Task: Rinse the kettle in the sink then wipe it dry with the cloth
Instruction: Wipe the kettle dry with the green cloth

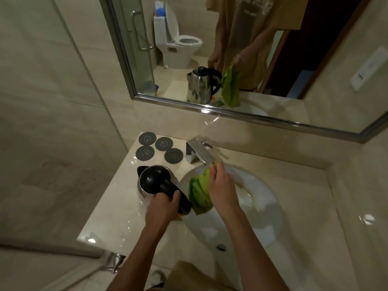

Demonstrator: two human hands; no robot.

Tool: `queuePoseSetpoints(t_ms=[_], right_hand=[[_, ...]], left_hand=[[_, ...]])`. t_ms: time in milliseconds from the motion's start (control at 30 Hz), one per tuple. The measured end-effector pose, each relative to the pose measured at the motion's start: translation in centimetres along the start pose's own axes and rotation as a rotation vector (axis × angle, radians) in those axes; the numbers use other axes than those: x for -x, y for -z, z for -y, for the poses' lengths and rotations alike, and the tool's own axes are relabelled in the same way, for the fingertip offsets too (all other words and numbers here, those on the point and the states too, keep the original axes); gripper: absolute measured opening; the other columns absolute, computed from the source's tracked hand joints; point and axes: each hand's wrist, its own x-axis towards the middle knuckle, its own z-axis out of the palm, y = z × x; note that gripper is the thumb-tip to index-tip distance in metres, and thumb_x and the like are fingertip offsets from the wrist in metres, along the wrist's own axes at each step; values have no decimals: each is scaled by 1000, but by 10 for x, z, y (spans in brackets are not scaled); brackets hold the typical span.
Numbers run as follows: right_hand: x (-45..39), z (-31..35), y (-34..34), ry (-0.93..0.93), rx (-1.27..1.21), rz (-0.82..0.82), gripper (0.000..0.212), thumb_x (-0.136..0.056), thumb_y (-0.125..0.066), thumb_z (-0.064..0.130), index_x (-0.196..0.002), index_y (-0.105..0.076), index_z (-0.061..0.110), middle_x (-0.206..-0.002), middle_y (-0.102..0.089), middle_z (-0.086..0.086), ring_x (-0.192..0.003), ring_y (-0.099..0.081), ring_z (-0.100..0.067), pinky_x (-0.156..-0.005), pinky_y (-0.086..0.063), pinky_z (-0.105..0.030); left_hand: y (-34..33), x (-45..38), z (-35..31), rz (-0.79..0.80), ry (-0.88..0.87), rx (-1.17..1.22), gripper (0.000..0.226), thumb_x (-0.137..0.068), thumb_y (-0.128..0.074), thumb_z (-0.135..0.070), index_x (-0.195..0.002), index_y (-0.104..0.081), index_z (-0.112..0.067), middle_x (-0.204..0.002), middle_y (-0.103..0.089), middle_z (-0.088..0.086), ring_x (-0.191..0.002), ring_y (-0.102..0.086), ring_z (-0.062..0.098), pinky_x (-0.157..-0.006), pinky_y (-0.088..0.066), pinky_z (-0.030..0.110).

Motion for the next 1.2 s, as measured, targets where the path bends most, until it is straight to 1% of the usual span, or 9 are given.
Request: queuePoseSetpoints(t_ms=[167, 233, 367, 567, 767, 933, 1000, 1067, 1200], right_hand=[[2, -9, 1, -6, -76, 8, 25, -107, -26, 37, -93, -38, 20, -74, -44, 0, -70, -45, -16, -65, -34, -34], [4, -12, -1, 5, -72, 4, 26, -107, -27, 37, -92, -40, 20, -72, -44, 1, -74, -49, -24, -63, -34, -35], [9, -16, -4, 19, -40, 22, 28, -107, -25, 38, -97, -42, 18, -82, -50, -3, -87, -52, -27, -70, -41, -40], [14, -20, -22, 21, -29, 102, 30, -107, -26, 39, -93, -44, 19, -80, -54, -4, -86, -52, -25, -71, -40, -38], [21, -5, -42, 65, -270, 130, 30, -105, -39, 33, -75, -40, 29, -70, -46, 6, -67, -49, -9, -54, -39, -15], [32, 10, -85, 128, -389, 255, 17, -103, -43, 40, -101, -50, 25, -94, -58, -3, -87, -56, -16, -71, -46, -23], [40, 11, -105, 102, -375, 304, 30, -103, -44, 41, -128, -50, 26, -123, -59, -3, -113, -56, -18, -92, -51, -34], [49, 9, -117, 37, -377, 330, 46, -103, -47, 33, -148, -38, 26, -143, -47, 1, -131, -45, -15, -104, -42, -29], [52, -1, -124, -111, -402, 317, 41, -103, -48, 22, -144, -46, 18, -121, -57, 2, -118, -54, -13, -94, -44, -21]], left_hand=[[-11, 12, -14, 153, 293, 840, 12, -97, -48, -34, -98, -57, -25, -96, -65, 5, -92, -63, 26, -86, -53, 43], [-18, 12, -17, 149, 380, 944, 31, -97, -46, -39, -116, -55, -17, -113, -64, 8, -106, -60, 28, -97, -47, 46], [-24, 9, -18, 141, 417, 867, 58, -96, -40, -48, -139, -40, -8, -128, -57, 14, -115, -56, 30, -103, -43, 47], [-8, 12, 3, 89, 301, 745, 54, -99, -34, -42, -140, -40, -7, -128, -54, 12, -108, -51, 24, -93, -40, 32], [23, 12, 35, 79, 230, 506, 38, -98, -33, -40, -86, -59, -15, -81, -65, 8, -78, -60, 19, -71, -45, 29], [44, 11, 58, 52, 220, 285, 53, -97, -25, -49, -88, -60, -10, -89, -63, 14, -80, -59, 25, -66, -42, 33], [51, 8, 65, 45, 194, 223, 56, -98, -17, -50, -84, -56, -12, -83, -60, 10, -76, -56, 21, -64, -39, 31], [56, 7, 68, 39, 167, 180, 53, -100, -14, -45, -78, -51, -14, -76, -56, 6, -70, -53, 15, -60, -37, 28], [54, 6, 69, -17, 169, 149, 55, -99, -22, -50, -74, -53, -11, -73, -58, 9, -66, -54, 16, -56, -38, 28]])
